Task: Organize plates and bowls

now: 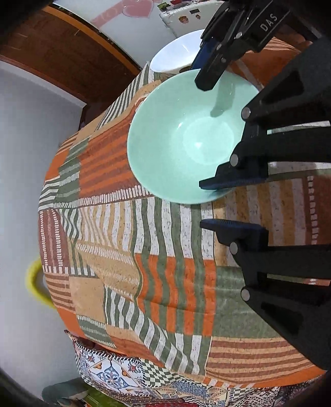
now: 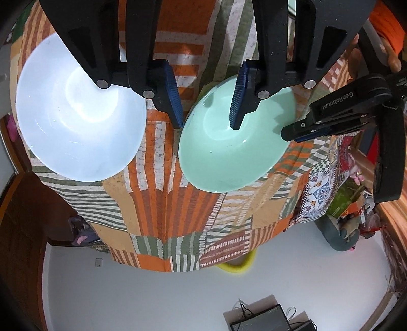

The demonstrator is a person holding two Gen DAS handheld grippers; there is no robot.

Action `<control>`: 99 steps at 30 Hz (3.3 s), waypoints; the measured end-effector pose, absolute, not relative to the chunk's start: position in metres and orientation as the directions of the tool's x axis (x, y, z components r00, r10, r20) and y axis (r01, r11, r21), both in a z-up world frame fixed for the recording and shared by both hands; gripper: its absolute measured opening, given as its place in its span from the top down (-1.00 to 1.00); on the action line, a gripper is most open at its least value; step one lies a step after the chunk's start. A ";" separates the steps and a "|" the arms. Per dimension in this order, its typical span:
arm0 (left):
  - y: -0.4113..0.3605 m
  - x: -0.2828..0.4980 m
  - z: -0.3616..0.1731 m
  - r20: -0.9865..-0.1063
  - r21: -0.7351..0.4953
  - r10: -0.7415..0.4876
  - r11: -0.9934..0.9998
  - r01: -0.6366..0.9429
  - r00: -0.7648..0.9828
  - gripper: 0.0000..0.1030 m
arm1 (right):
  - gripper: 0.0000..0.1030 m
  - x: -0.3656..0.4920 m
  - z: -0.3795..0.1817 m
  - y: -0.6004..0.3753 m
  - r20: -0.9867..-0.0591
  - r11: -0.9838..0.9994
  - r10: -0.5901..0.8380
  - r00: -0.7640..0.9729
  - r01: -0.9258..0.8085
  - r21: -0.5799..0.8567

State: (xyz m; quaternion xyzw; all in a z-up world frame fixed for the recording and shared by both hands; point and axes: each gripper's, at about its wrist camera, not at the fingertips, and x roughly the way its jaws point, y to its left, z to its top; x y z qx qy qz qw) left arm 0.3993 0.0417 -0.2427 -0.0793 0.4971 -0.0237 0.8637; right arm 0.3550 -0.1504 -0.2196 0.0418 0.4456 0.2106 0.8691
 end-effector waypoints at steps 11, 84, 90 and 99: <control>0.029 0.392 -0.237 -0.859 -0.111 -0.095 0.994 -0.001 0.503 0.80 | 0.59 0.360 -0.228 -0.150 -0.781 0.913 0.386 0.491 -0.326 0.246; 0.174 0.078 -0.228 -0.870 -0.107 0.075 0.936 -0.334 0.487 0.78 | 0.55 0.151 -0.235 0.010 -0.806 0.688 0.532 0.259 -0.687 0.234; 0.173 0.085 -0.237 -0.878 -0.093 0.079 0.939 -0.331 0.471 0.77 | 0.55 0.152 -0.241 0.015 -0.820 0.694 0.508 0.263 -0.689 0.209; 0.174 0.089 -0.240 -0.882 -0.091 0.083 0.936 -0.340 0.464 0.77 | 0.49 0.153 -0.244 0.019 -0.826 0.690 0.492 0.274 -0.702 0.178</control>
